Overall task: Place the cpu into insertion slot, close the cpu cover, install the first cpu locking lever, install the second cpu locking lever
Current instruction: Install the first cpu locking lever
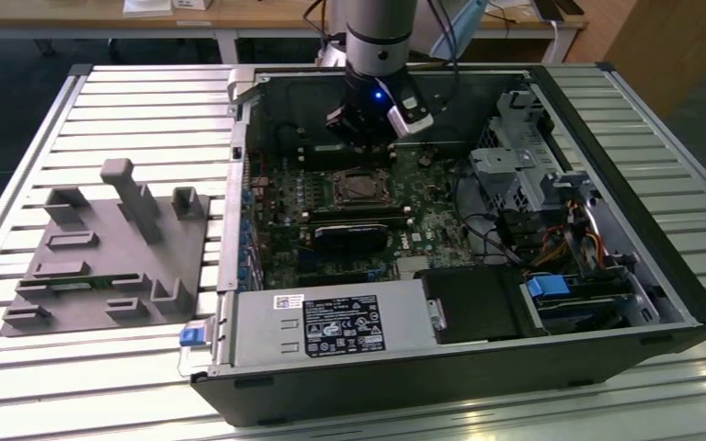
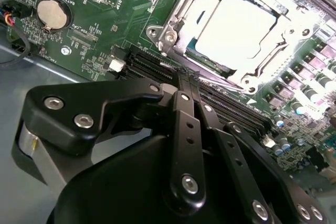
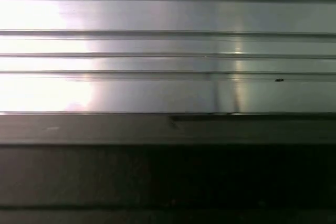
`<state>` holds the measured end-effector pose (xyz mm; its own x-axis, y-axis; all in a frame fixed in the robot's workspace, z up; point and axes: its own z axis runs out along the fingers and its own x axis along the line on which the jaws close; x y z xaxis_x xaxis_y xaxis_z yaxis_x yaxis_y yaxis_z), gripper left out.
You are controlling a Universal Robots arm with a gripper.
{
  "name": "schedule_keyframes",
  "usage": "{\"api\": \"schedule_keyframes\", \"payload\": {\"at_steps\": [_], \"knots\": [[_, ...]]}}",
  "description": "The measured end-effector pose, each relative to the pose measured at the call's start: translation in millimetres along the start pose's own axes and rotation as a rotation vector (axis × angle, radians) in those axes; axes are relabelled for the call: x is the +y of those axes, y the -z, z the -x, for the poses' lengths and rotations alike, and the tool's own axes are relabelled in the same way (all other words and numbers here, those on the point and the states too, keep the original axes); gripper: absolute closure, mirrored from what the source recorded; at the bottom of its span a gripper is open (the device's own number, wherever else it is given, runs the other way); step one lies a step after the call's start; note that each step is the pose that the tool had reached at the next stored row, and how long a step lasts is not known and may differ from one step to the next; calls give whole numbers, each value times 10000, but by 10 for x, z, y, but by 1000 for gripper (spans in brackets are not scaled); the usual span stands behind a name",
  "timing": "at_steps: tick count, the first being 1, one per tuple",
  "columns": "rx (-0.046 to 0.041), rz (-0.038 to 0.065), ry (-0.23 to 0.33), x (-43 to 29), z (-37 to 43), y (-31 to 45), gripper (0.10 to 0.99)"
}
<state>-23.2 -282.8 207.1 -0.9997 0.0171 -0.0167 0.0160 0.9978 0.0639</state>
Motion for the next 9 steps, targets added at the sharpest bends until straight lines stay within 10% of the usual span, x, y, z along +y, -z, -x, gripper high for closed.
{"api": "schedule_keyframes", "payload": {"at_steps": [9], "knots": [[7,-230,5,-4,3,-68,980]]}}
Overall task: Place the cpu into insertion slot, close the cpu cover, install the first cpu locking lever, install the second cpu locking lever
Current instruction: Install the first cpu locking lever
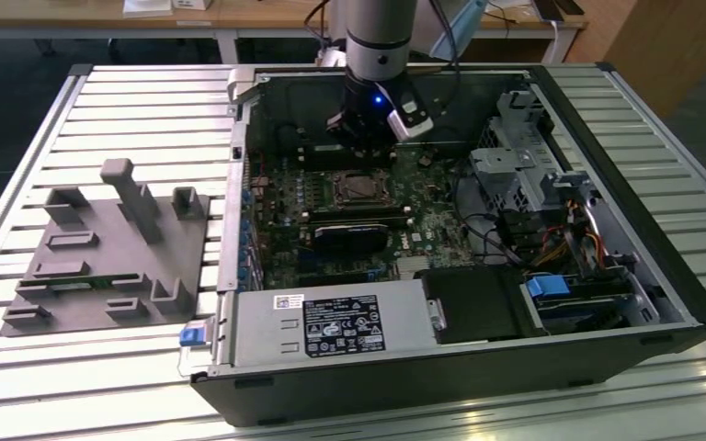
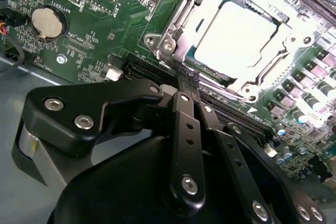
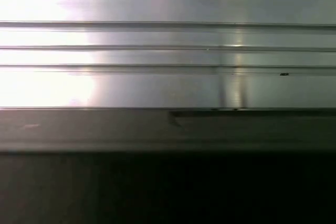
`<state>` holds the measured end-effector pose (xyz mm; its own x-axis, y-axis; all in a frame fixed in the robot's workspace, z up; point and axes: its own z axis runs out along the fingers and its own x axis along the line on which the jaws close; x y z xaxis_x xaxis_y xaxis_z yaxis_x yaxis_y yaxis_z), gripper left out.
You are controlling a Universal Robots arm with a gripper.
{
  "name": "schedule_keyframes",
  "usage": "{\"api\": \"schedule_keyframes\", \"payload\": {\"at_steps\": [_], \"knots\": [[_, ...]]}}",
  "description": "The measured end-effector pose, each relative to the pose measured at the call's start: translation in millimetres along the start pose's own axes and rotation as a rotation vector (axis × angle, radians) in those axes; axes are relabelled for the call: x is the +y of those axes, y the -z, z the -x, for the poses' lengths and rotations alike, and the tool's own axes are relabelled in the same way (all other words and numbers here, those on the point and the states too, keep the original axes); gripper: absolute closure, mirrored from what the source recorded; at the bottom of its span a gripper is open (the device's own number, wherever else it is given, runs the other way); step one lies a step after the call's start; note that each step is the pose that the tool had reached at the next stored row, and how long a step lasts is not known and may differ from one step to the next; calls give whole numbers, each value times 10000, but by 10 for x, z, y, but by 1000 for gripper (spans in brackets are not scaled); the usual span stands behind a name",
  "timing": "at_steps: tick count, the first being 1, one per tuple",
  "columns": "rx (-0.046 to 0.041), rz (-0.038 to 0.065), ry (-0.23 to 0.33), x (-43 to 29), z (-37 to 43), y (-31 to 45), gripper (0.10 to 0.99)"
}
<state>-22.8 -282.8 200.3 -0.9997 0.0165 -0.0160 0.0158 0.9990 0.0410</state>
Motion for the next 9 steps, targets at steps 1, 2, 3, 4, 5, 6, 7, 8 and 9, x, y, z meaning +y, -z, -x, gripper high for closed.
{"api": "schedule_keyframes", "payload": {"at_steps": [1,2,3,4,5,6,7,8,9], "knots": [[2,-19,1,0,1,-5,980],[5,-33,1,-1,1,-10,980],[8,-43,1,-1,1,-14,980],[7,-48,1,0,2,-20,980],[5,-44,0,2,3,-29,980],[8,-49,0,2,4,-34,980],[11,-56,-1,2,4,-37,980],[13,-60,0,3,5,-40,980],[15,-63,0,4,5,-41,980]]}}
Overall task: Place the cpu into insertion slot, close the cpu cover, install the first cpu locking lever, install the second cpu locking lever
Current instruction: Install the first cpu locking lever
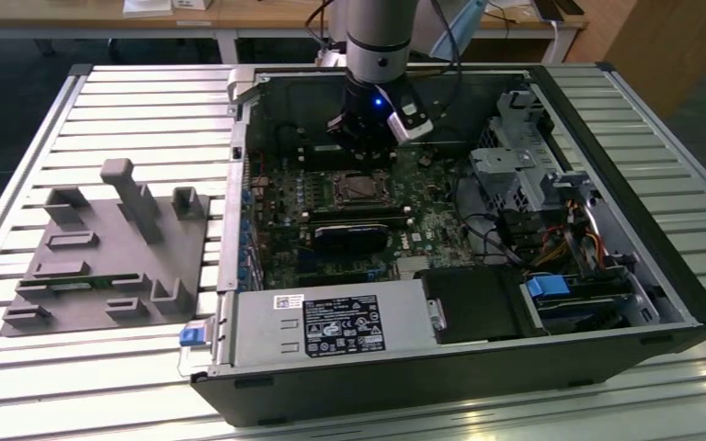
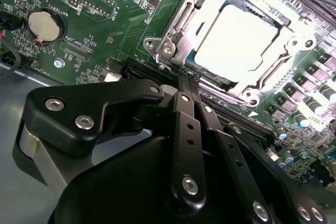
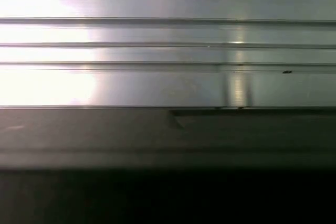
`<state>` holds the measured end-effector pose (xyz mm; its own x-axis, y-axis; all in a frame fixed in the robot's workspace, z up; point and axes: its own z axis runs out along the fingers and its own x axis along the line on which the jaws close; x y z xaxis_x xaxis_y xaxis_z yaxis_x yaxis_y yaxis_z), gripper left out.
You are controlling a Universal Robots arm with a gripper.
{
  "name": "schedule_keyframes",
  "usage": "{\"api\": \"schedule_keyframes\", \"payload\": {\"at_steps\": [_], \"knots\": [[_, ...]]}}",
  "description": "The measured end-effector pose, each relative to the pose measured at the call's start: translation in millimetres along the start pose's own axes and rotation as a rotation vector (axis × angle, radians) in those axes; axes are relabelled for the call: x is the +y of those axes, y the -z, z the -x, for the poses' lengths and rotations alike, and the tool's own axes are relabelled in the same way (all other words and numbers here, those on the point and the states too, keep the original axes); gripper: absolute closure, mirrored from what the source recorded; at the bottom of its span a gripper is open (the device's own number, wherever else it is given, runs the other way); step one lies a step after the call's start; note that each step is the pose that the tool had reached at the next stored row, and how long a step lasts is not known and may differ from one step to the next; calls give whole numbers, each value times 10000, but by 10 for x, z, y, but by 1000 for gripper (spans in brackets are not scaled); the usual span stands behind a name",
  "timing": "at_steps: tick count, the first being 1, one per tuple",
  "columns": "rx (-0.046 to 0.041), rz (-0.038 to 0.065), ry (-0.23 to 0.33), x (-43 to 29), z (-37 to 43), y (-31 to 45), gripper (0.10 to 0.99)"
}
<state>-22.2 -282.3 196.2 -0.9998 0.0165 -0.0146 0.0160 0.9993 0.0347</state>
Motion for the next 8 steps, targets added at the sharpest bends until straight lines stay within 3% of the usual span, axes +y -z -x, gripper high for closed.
{"api": "schedule_keyframes", "payload": {"at_steps": [8], "knots": [[-12,32,1,8,5,15,980]]}}
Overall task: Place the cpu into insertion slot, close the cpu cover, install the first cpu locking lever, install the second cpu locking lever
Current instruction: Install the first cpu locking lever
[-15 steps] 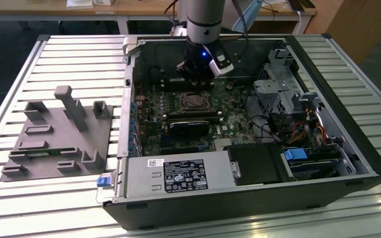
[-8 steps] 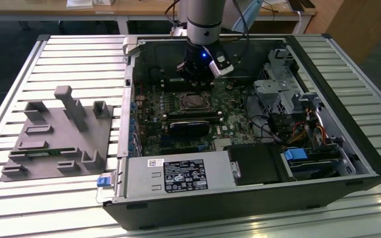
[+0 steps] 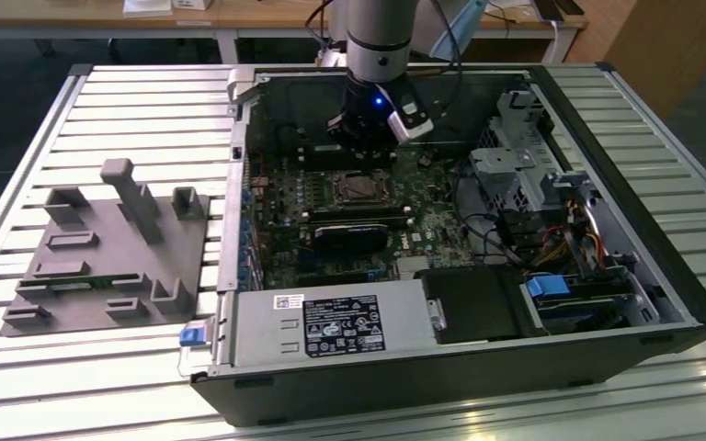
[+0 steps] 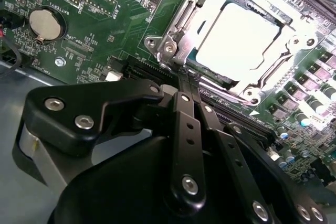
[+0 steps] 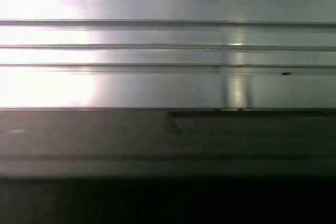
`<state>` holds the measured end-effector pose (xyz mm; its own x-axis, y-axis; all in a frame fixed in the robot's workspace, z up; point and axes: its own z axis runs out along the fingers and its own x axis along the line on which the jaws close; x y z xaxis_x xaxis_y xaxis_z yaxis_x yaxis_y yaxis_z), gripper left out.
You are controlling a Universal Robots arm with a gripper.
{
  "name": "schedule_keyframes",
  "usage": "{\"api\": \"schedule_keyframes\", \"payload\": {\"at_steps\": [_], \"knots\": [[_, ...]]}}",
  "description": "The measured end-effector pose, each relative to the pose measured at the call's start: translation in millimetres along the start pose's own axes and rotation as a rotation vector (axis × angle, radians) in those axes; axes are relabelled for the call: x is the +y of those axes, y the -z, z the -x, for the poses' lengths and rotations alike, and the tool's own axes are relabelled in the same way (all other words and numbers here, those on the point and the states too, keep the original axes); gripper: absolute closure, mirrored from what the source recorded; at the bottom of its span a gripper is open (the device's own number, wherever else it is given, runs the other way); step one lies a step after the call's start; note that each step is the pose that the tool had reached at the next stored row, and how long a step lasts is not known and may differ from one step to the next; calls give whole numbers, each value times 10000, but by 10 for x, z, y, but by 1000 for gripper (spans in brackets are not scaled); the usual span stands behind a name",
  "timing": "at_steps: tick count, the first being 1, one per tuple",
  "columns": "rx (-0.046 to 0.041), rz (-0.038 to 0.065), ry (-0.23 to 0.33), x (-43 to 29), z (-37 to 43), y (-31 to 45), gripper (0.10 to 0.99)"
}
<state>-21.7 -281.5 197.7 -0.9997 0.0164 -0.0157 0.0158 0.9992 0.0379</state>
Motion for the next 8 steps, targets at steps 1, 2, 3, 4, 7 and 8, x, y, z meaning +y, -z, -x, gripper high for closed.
{"api": "schedule_keyframes", "payload": {"at_steps": [1,2,3,4,7,8], "knots": [[2,-3,0,0,0,11,980],[7,-7,1,-1,0,25,980],[6,-4,1,0,0,37,980],[6,-4,1,0,0,53,980],[7,-6,1,2,1,97,980],[6,-4,1,2,1,97,980]]}}
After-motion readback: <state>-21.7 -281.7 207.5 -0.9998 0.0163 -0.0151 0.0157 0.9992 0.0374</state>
